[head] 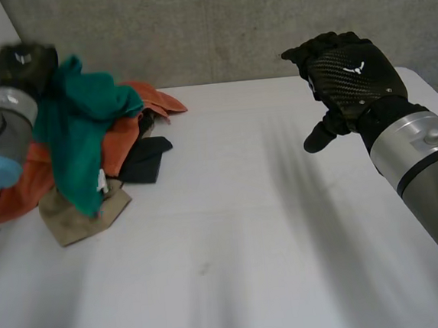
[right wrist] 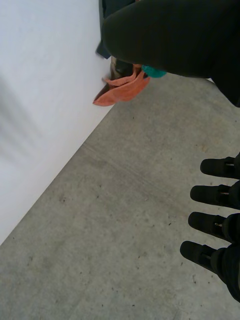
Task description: Fold the laundry.
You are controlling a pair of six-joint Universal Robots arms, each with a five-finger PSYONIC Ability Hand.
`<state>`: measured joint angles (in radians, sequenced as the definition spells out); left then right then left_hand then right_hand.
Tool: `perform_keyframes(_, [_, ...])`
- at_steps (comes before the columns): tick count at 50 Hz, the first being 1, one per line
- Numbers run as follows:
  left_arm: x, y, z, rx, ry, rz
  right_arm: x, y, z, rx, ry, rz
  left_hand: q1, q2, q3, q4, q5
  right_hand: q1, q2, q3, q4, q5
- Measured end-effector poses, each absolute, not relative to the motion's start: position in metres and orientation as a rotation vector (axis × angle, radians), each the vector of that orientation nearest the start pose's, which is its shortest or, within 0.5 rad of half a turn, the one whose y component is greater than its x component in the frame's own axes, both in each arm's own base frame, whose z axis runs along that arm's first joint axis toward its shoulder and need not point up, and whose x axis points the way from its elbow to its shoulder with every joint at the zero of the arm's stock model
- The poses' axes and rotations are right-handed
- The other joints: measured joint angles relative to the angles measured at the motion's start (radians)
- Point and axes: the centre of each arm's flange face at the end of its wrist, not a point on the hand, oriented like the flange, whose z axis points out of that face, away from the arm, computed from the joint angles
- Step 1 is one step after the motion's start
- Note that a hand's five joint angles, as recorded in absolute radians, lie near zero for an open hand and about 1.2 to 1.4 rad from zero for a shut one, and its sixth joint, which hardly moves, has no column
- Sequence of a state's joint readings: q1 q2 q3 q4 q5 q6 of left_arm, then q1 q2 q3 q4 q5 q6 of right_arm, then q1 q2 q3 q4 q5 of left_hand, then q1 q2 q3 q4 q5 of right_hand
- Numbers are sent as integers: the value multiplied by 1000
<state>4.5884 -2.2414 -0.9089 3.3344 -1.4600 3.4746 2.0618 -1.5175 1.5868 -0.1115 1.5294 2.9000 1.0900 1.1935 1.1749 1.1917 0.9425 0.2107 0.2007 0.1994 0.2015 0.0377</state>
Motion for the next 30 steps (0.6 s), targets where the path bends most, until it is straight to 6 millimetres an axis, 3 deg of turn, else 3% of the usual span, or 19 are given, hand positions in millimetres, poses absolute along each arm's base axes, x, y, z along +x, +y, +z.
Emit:
perform_keyframes(3, [-218,-420,313,517,1824,-2527,269,-221,300,-767,1888,-2116,0,0,0,0,0,0,0,0,0,0])
perform_keyframes(6, [-237,-389,338,494,1845,-2666,267,-225,303,-756,1888,-2130,0,0,0,0,0,0,0,0,0,0])
perform_keyframes(8, [-252,-366,346,493,1909,-2738,264,-229,305,-741,1891,-2145,0,1,3,0,0,0,0,0,0,0])
perform_keyframes(12, [-273,-334,343,521,2071,-2782,259,-236,310,-716,1897,-2169,0,3,5,1,0,0,0,0,0,0])
perform_keyframes(13, [-284,-318,335,550,2179,-2768,256,-240,312,-702,1903,-2181,0,5,5,1,0,0,0,0,0,0])
perform_keyframes(18, [-318,-278,286,706,2489,-2590,248,-251,315,-669,1925,-2205,0,5,6,1,0,0,0,0,0,0])
perform_keyframes(21, [-338,-255,242,862,2625,-2408,244,-257,314,-663,1950,-2201,-30,-75,-60,-76,-30,0,0,0,0,0])
perform_keyframes(23, [-349,-239,214,989,2661,-2293,243,-261,310,-672,1969,-2183,-255,-311,-290,-309,-238,0,0,0,0,0])
perform_keyframes(26, [-359,-224,194,1119,2644,-2216,245,-264,303,-700,1992,-2150,-812,-848,-823,-839,-761,0,0,0,0,0])
perform_keyframes(30, [-365,-212,189,1224,2562,-2198,250,-265,292,-764,2019,-2093,-901,-991,-969,-993,-899,0,0,0,0,0])
